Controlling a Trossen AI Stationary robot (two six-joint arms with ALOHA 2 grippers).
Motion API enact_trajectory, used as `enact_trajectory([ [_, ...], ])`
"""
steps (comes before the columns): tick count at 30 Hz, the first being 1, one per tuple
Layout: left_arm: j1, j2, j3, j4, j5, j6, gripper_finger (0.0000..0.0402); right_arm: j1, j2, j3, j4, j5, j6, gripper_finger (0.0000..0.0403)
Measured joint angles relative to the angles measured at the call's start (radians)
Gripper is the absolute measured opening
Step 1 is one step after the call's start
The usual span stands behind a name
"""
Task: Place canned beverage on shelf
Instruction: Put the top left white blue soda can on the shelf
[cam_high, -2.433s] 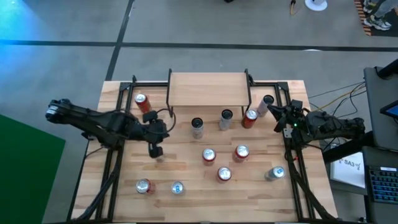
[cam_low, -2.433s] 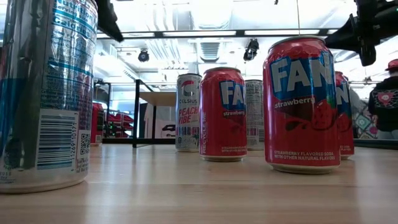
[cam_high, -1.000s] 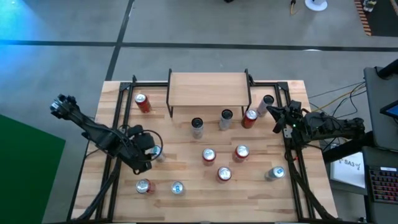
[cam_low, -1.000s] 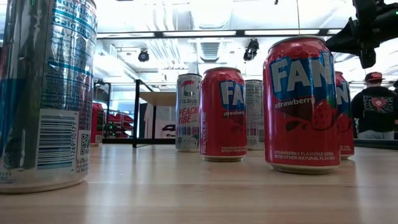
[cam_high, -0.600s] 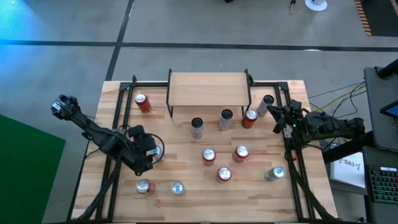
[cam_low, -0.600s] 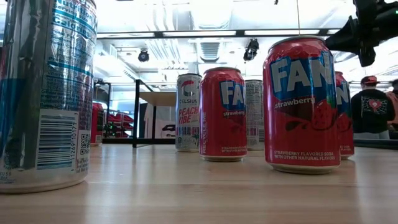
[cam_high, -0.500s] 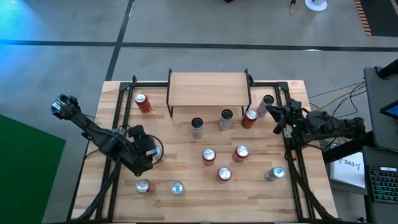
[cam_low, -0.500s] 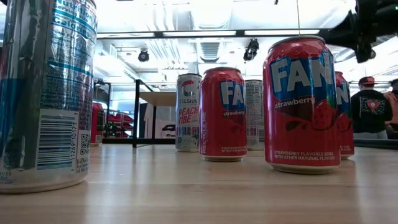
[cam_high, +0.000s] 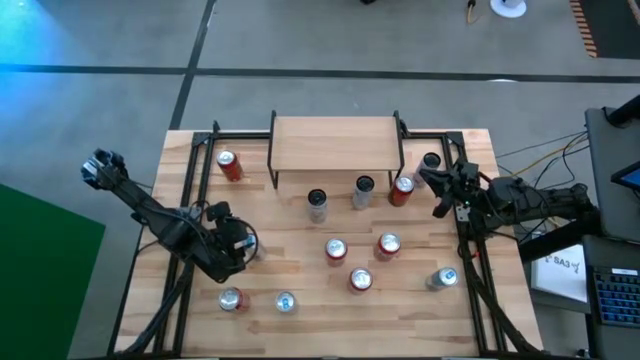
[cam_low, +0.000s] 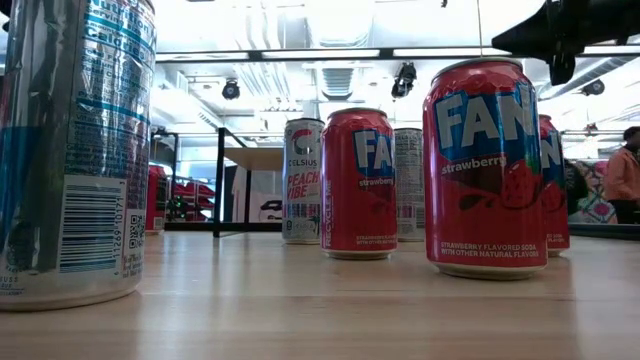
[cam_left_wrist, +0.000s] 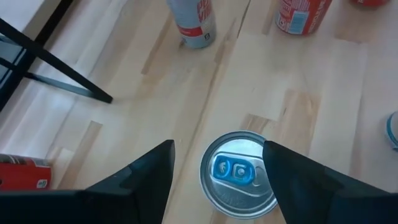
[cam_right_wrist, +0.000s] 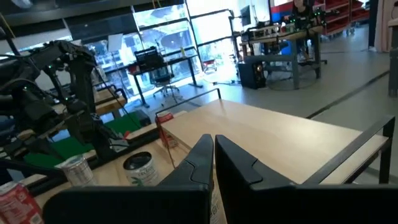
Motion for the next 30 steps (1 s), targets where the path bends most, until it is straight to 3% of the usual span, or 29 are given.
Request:
enact_trajectory([
  [5, 0.000, -0.019, 0.010, -0.002, -0.001, -0.056, 0.0241, 0.000, 0.001, 0.000, 0.000, 0.000, 0.000, 0.0009],
  [14, 0.001, -0.009, 0.010, -0.134, 0.000, -0.252, 0.0301, 0.000, 0.001, 0.000, -0.001, 0.001, 0.017, 0.0009],
  [21, 0.001, -0.013, 0.011, -0.112, 0.000, -0.194, 0.0332, 0.000, 0.001, 0.000, -0.001, 0.001, 0.027, 0.0009],
  [30, 0.001, -0.014, 0.011, -0.101, 0.000, -0.190, 0.0336, 0.000, 0.001, 0.000, -0.002, 0.001, 0.026, 0.0009],
])
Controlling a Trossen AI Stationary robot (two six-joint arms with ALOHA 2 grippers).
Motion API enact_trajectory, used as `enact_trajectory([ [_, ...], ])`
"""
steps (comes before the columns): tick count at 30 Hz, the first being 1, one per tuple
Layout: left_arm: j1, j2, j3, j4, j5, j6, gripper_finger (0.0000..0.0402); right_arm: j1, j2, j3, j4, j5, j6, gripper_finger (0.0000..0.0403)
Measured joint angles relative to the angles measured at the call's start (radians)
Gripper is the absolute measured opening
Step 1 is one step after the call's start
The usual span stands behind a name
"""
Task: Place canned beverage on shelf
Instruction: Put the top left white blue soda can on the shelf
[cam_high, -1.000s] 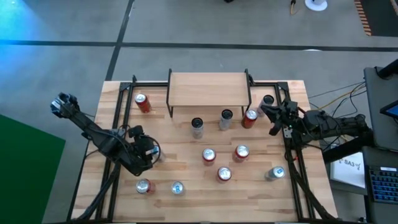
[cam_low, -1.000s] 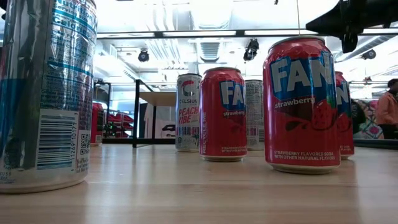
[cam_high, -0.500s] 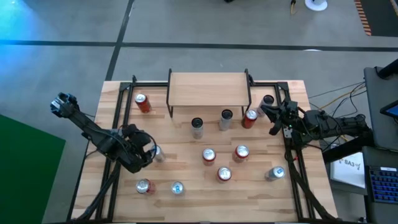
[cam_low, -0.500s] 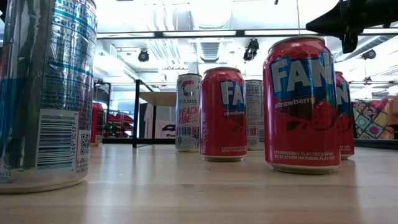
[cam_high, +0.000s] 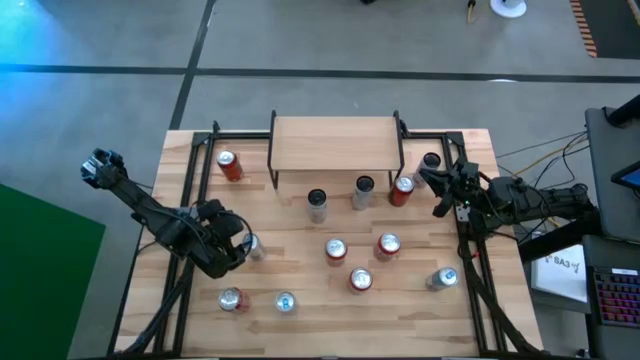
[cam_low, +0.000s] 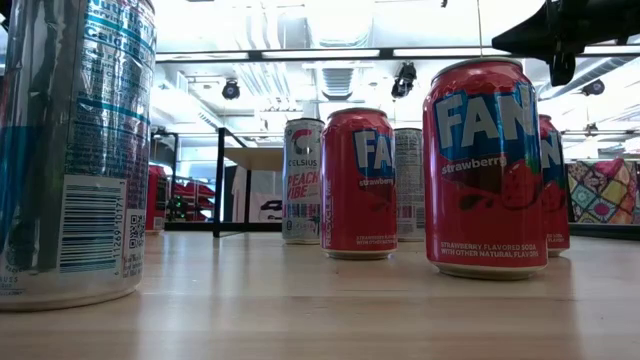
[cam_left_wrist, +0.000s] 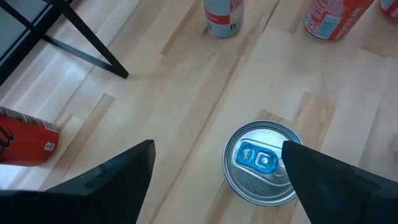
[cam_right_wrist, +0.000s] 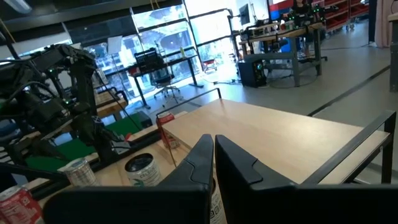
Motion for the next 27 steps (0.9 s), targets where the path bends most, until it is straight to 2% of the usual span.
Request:
enact_trajectory([
  [15, 0.002, -0.007, 0.000, 0.018, 0.032, -0.001, 0.0337, 0.000, 0.000, 0.000, -0.002, 0.000, -0.002, 0.0009],
  [23, 0.002, -0.005, 0.001, 0.091, 0.066, 0.076, 0.0337, 0.000, 0.000, 0.000, -0.003, 0.000, -0.001, 0.0009],
  [27, 0.002, -0.005, 0.001, 0.125, 0.156, 0.067, 0.0337, 0.000, 0.000, 0.000, -0.003, 0.000, -0.001, 0.0009],
])
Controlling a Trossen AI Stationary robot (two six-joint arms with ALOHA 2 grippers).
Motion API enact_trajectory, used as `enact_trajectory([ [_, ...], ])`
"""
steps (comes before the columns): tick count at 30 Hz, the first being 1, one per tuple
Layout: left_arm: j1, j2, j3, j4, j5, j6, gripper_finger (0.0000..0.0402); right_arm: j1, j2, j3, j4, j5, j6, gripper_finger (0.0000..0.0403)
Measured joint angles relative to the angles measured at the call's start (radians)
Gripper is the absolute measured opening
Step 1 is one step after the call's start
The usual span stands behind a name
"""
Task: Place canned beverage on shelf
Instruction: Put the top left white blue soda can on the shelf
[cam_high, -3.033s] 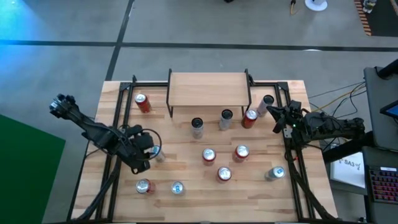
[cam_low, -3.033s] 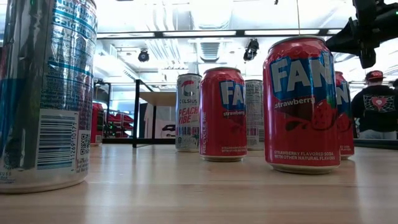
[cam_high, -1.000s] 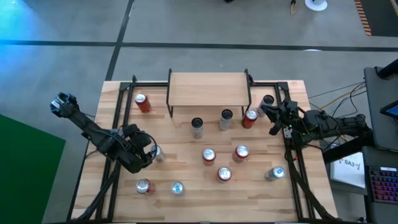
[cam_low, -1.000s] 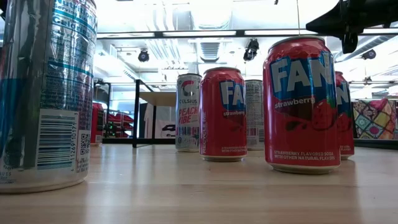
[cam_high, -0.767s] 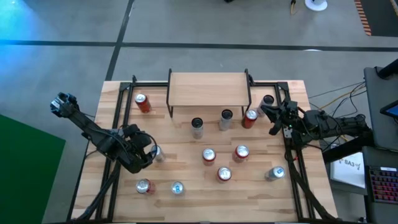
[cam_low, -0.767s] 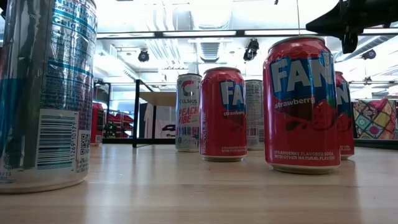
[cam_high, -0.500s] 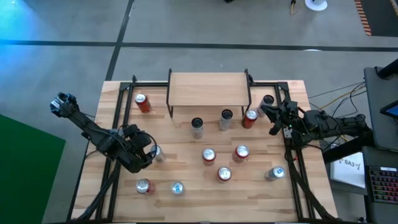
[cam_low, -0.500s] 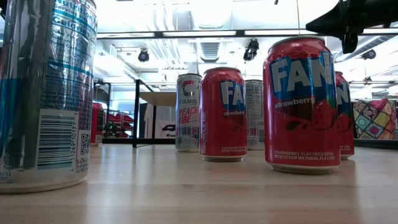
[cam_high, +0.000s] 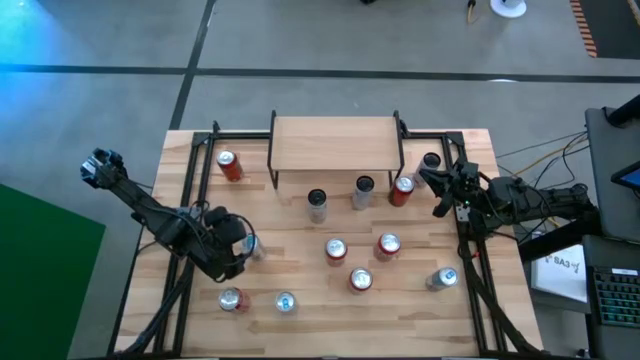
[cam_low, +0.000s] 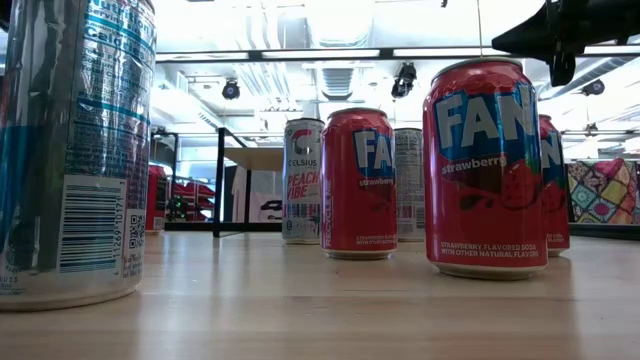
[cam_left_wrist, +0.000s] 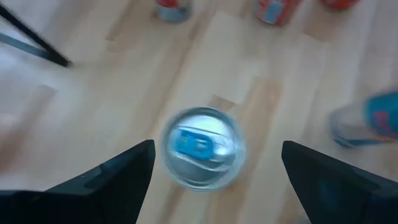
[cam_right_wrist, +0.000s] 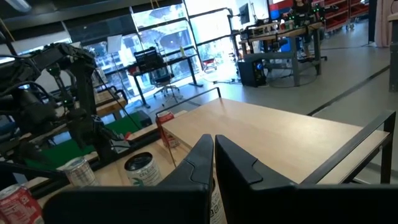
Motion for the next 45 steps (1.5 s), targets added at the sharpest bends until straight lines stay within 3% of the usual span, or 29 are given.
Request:
enact_trajectory([
  [26, 0.000, 0.005, -0.059, 0.019, -0.054, 0.028, 0.0336, 0.000, 0.000, 0.000, 0.000, 0.000, 0.001, 0.0009],
  [45, 0.000, 0.005, -0.195, 0.216, -0.090, 0.018, 0.0333, 0.000, 0.000, 0.000, 0.000, 0.001, 0.001, 0.0009],
])
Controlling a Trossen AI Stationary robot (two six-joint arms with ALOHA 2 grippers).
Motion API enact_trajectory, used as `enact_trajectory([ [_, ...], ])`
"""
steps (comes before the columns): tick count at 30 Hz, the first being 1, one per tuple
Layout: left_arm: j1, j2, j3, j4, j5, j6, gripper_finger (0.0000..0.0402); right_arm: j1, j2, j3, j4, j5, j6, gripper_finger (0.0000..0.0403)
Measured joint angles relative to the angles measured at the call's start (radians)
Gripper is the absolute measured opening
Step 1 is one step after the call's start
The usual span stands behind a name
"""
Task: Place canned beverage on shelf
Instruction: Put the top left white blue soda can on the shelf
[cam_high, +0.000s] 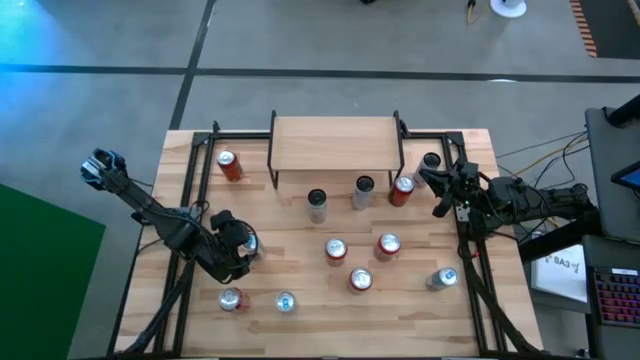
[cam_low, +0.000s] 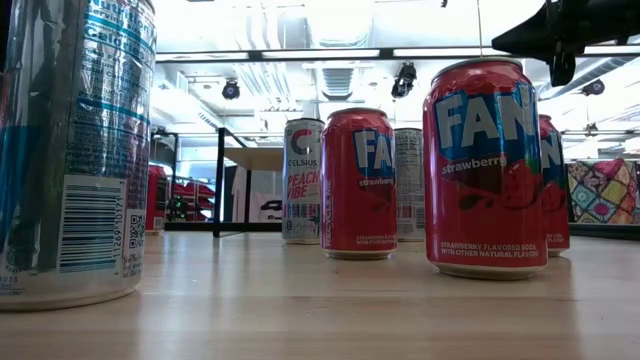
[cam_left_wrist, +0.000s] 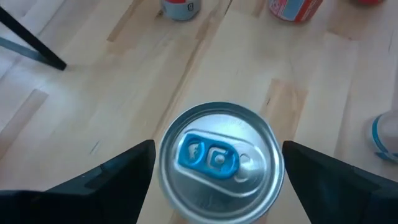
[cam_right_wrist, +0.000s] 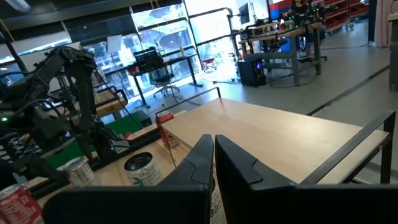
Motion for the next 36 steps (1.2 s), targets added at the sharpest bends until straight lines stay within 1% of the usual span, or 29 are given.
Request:
enact_trajectory([
  [5, 0.000, 0.000, -0.022, 0.029, -0.010, 0.003, 0.0319, 0.000, 0.000, 0.000, 0.000, 0.001, 0.000, 0.0009],
  [10, 0.003, 0.000, -0.022, 0.029, -0.052, 0.010, 0.0310, 0.000, 0.000, 0.000, 0.000, 0.000, 0.000, 0.0009],
  [18, 0.004, 0.000, -0.021, 0.028, -0.053, 0.006, 0.0305, 0.000, 0.000, 0.000, 0.000, 0.000, 0.000, 0.0009],
  [20, 0.004, 0.000, -0.021, 0.028, -0.047, 0.006, 0.0286, 0.000, 0.000, 0.000, 0.000, 0.000, 0.000, 0.0009],
  [24, 0.004, 0.000, -0.020, 0.026, -0.041, 0.005, 0.0221, 0.000, 0.000, 0.000, -0.003, 0.000, 0.000, 0.0009],
  [32, 0.004, 0.000, -0.005, 0.017, -0.036, 0.015, 0.0220, 0.000, 0.000, 0.000, -0.004, 0.000, 0.000, 0.0009],
  [34, 0.004, 0.000, 0.037, 0.006, -0.060, 0.033, 0.0220, 0.000, 0.000, 0.000, -0.004, 0.000, 0.000, 0.0009],
  [36, 0.004, -0.001, 0.108, -0.016, -0.107, 0.069, 0.0220, 0.000, 0.000, 0.000, -0.004, -0.001, 0.000, 0.0009],
])
